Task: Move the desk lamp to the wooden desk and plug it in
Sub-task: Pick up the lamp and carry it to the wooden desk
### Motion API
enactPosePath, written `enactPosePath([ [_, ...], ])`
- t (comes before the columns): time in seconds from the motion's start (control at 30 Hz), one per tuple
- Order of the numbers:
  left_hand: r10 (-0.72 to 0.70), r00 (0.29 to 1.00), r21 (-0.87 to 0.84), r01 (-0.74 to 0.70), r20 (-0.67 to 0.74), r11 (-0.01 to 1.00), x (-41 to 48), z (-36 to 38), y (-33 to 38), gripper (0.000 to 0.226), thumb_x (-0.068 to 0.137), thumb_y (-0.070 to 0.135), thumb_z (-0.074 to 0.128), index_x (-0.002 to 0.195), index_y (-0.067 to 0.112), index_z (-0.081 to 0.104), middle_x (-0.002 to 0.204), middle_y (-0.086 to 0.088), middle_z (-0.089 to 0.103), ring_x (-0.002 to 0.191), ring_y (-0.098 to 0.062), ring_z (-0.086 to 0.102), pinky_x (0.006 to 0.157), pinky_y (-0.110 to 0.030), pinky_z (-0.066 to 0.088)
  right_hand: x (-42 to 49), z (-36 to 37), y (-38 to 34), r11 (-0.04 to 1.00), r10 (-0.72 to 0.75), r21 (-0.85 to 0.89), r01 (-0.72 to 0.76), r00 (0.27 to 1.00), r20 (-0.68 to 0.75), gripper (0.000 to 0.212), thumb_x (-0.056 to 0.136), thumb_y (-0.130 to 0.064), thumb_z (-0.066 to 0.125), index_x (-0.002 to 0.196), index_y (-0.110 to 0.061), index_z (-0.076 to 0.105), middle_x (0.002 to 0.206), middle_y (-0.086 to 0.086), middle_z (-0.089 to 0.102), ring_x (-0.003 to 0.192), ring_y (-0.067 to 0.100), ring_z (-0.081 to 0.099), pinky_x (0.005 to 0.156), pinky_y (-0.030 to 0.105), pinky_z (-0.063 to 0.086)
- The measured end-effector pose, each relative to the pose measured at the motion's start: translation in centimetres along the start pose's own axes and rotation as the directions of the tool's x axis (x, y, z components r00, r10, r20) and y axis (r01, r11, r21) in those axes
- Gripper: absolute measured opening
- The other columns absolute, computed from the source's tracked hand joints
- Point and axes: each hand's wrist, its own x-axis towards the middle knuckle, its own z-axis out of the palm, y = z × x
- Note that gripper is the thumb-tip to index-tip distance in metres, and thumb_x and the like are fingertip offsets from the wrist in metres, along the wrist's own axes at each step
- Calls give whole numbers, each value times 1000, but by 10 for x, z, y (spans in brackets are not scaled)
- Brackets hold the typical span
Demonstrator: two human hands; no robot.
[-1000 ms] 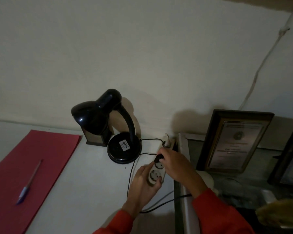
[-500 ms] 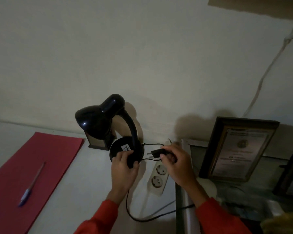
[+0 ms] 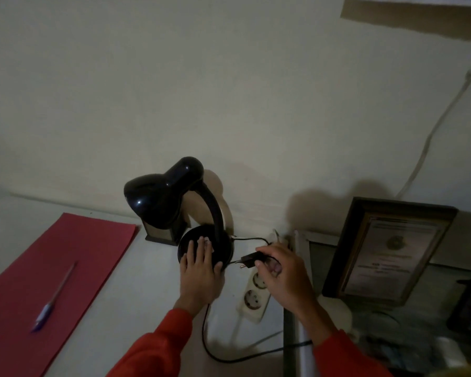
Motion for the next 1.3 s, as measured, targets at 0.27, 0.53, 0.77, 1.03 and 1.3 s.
enactPosePath([
  [0.27,136,987,-19,-134,85,991,-17,-15,-30,66,90,49,22,148,19,11,161,-5,10,148,-26,-3,119,-45,9,3,3,-2,999,50,-2,-50,997,54,19,83,-20,65,102,-24,63,92,-4,63,73,11,62,64,35,58],
  [0.53,128,991,-164,-121,36,979,-33,-30,-44,69,76,50,37,138,22,40,153,-2,35,146,-24,16,116,-46,20,23,22,-6,948,318,-34,-316,946,64,8,88,-21,60,95,-23,58,89,-8,58,81,12,60,66,26,50],
  [0.77,-154,979,-726,8,-136,688,-19,-35,5,34,81,24,70,111,22,53,106,0,64,99,-12,60,88,-34,48,22,38,-7,913,400,22,-408,904,151,8,89,-20,59,93,-25,54,88,-8,58,84,11,59,69,23,48],
  [1.03,-215,976,-931,48,-33,362,-2,-32,25,27,85,46,49,80,22,61,79,-5,64,80,-25,60,79,-42,47,18,36,-8,905,416,44,-422,903,105,12,90,-14,58,101,-16,59,96,0,59,83,11,57,59,10,39],
  [1.3,-217,975,-927,35,-51,374,-4,-40,21,44,99,29,29,63,11,46,54,-2,40,47,-11,37,50,-29,30,22,29,-14,816,491,291,-499,865,104,10,91,-8,56,100,-10,59,98,10,66,71,19,62,58,21,52],
])
